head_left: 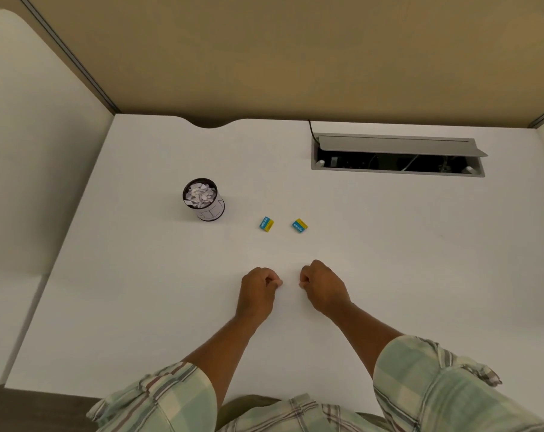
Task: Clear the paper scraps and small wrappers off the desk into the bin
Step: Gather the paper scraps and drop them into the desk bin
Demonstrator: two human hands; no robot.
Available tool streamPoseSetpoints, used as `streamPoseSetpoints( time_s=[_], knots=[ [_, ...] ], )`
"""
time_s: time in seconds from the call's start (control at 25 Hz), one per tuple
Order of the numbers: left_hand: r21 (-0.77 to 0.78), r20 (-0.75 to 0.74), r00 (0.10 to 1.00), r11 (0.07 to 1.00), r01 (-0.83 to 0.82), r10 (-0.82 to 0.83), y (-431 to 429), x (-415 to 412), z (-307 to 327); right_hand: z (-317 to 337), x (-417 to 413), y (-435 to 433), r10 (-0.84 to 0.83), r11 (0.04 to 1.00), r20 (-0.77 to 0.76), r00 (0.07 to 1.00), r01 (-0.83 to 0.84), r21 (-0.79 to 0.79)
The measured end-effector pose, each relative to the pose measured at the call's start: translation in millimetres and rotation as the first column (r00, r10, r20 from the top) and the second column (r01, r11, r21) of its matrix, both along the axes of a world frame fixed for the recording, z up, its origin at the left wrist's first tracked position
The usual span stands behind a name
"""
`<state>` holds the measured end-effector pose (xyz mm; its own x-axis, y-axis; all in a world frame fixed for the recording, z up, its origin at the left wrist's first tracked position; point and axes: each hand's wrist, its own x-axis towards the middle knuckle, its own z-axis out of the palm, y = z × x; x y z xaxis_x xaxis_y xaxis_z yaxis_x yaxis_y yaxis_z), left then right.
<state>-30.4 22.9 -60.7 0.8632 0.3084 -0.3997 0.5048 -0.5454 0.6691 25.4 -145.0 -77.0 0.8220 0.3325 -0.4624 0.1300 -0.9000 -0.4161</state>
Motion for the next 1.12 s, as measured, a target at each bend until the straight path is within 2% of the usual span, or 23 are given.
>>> streamPoseSetpoints(
  time_s=[0.12,0.24,0.4,0.52,0.64,0.8,0.96,1.12],
  knots=[
    [-0.046,0.105,0.989,0.994,-0.100,0.104,27.8,1.2,16.5,4.9,1.9,3.1,-0.019,1.000,-0.025,0.999,0.019,-0.015],
    [-0.070,0.284,0.933,0.976,-0.208,0.219,69.0,10.4,38.9,12.3,7.6,10.8,-0.137,0.990,-0.041,0.990,0.139,0.023],
    [-0.036,0.450,0.838,0.944,-0.327,0.307,132.8,49.6,63.4,31.6,18.1,37.4,-0.275,0.947,-0.037,0.961,0.278,0.161],
    [-0.031,0.442,0.829,0.930,-0.367,0.342,171.5,83.1,68.9,56.9,30.2,75.0,-0.323,0.900,-0.034,0.946,0.318,0.297],
    [0.037,0.434,0.856,0.944,-0.329,0.281,194.3,102.9,64.4,82.7,49.2,118.3,-0.352,0.845,-0.010,0.936,0.323,0.426],
    [0.079,0.348,0.895,0.943,-0.324,0.278,210.5,115.4,52.3,106.2,83.0,170.2,-0.342,0.825,0.060,0.938,0.269,0.497],
    [0.075,0.370,0.890,0.946,-0.315,0.267,218.7,116.4,52.9,119.5,113.1,217.3,-0.267,0.862,0.144,0.953,0.169,0.479],
    [0.005,0.370,0.875,0.941,-0.337,0.311,229.1,115.6,57.7,117.7,128.9,249.3,-0.168,0.918,0.250,0.954,0.059,0.393]
  ],
)
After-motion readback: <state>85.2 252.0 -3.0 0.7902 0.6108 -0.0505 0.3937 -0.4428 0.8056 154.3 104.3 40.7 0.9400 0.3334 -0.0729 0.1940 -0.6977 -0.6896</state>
